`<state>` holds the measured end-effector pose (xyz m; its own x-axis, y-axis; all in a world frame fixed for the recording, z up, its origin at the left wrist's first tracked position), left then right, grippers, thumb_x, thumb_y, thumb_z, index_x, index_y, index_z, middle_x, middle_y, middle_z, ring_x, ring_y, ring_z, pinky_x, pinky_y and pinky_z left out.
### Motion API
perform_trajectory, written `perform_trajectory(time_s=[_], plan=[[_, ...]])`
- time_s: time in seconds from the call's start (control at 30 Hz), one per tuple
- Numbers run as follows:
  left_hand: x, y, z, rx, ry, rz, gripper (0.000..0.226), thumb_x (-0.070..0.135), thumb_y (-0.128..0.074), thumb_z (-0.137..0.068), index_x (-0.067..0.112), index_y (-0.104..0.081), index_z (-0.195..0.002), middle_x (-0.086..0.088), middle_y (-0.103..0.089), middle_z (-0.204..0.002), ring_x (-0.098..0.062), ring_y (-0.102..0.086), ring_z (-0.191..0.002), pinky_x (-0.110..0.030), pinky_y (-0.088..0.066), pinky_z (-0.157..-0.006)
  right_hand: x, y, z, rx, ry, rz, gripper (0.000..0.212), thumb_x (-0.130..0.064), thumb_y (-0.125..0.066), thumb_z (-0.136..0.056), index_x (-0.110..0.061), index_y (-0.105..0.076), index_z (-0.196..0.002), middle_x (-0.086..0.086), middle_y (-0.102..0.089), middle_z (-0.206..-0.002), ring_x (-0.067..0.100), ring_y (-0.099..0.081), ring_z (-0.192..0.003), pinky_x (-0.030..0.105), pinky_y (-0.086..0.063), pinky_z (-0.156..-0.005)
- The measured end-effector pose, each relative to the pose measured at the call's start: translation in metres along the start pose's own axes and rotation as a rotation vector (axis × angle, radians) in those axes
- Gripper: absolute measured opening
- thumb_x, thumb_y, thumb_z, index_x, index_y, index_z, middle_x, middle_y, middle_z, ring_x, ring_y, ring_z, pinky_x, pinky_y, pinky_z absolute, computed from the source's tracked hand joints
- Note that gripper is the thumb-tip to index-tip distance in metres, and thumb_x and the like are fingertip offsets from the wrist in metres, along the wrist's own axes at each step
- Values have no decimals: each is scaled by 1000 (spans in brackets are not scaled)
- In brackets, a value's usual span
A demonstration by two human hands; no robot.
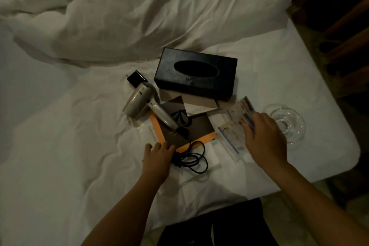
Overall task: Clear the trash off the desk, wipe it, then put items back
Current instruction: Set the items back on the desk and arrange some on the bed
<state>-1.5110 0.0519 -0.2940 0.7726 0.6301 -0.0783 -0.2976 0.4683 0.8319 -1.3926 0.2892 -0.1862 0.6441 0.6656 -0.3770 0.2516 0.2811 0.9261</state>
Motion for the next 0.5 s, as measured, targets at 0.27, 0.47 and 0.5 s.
perform_trajectory(time_s=[0.27,0.47,0.5], plan=[[-73,12,16,211,737,759,39,13,-66,-81,15,-47,-116,-12,-47,-115,-32,-50,-103,-42,-42,-82,-8,-2,1,11,12,-1,15,-15,-64,-87,-3,-56,-85,14,-57,-78,29,-53,-66,31,-40,-52],[-56,-21,21,293,1215,1571,31,13,-45,-97,-2,-49,-124,-22,-55,-122,-33,-55,-105,-36,-45,-80,-3,-3,-4,23,4,-7,15,-16,-64,-87,-4,-56,-85,12,-55,-78,22,-48,-65,21,-28,-51],[-52,-15,16,323,1207,1570,37,24,-44,-98,1,-48,-127,-22,-54,-125,-34,-53,-110,-39,-46,-87,-3,-3,-5,22,2,-6,15,-16,-64,-86,-4,-56,-86,12,-55,-79,24,-49,-66,22,-29,-52]])
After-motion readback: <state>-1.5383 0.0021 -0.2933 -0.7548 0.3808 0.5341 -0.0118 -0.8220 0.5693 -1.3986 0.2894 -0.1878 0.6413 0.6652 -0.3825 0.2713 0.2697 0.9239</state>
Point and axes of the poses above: each hand's wrist, its own z-axis away from the middle knuckle, its own y-axis out of the back of the hand, x = y × z, the point moved 10 cm from there along -z, towards the middle knuckle
